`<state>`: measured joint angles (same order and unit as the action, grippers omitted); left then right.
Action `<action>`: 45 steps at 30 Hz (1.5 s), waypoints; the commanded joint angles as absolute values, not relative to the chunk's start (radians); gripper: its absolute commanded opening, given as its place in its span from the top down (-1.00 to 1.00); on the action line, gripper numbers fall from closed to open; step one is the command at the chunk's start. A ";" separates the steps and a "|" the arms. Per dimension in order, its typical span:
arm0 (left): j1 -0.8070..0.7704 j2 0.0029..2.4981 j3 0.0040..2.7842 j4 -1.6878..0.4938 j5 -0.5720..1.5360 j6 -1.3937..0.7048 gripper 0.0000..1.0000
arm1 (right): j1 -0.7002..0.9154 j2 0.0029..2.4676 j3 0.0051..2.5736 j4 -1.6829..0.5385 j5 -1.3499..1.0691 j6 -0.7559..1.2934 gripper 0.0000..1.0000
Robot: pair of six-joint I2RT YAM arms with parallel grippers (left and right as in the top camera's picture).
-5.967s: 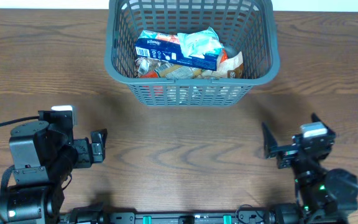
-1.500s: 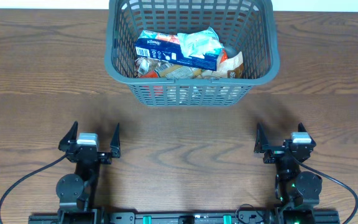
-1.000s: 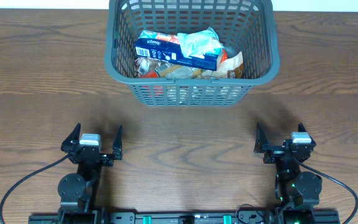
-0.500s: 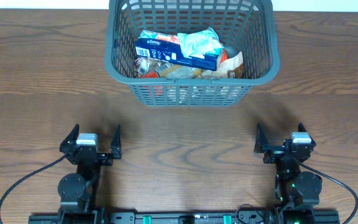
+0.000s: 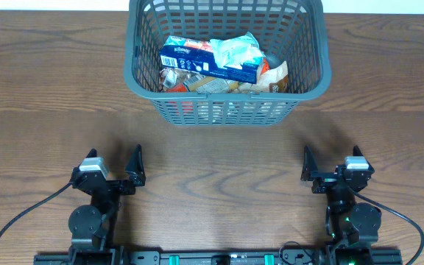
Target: Pack container
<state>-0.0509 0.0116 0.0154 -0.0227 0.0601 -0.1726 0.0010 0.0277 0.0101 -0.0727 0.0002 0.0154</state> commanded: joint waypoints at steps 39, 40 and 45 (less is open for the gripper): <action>-0.055 0.011 0.004 -0.066 0.062 -0.098 -0.97 | -0.009 0.020 0.006 -0.074 0.007 0.029 -0.99; -0.055 0.011 0.004 -0.066 0.062 -0.098 -0.97 | -0.009 0.020 0.006 -0.074 0.007 0.029 -0.99; -0.055 0.011 0.004 -0.066 0.062 -0.098 -0.97 | -0.009 0.020 0.006 -0.074 0.007 0.029 -0.98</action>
